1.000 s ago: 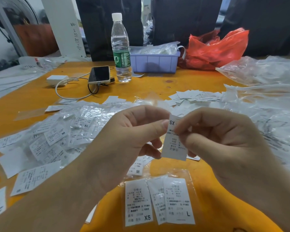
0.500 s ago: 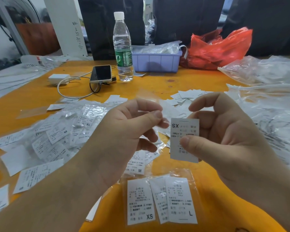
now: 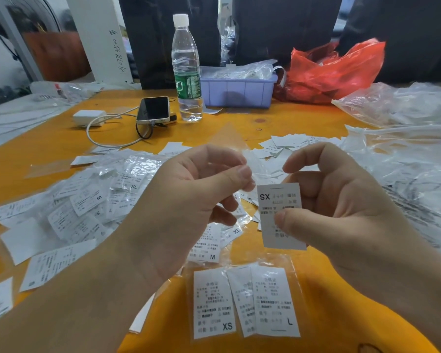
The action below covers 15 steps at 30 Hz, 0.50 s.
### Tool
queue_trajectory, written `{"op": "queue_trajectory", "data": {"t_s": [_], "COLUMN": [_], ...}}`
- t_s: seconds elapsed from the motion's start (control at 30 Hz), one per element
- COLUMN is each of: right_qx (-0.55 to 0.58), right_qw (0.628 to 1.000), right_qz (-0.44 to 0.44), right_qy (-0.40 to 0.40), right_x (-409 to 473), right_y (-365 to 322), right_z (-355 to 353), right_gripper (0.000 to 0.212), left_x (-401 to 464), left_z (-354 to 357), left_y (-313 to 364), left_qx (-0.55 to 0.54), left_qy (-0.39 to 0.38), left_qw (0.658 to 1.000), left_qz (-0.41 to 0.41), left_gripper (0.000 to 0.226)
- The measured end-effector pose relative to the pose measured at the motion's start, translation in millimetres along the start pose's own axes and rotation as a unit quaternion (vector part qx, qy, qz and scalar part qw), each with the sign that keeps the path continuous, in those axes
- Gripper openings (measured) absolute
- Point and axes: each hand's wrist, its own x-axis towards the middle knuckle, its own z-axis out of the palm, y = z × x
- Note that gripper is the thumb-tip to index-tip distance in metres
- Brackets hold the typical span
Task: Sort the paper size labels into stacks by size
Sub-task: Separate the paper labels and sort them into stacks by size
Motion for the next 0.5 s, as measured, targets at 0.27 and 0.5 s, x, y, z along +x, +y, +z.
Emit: {"op": "queue_trajectory", "data": {"t_s": [0.27,0.5], "right_qx": [-0.002,0.005], "right_qw": [1.000,0.999], "right_qz": [0.015,0.022], "right_qy": [-0.022,-0.034], "right_x": [-1.7,-1.9], "right_y": [0.2,1.8], "right_z": [0.5,-0.9], "right_gripper": [0.039,0.040], "left_x": [-0.5,-1.5], "left_z": [0.4,2.2], "left_y": [-3.2,-4.1], "left_qx": [0.033,0.052], "left_qy": [0.009,0.006], "left_qw": [0.999,0.998], "left_qz": [0.015,0.023], "left_gripper": [0.016,0.017]}}
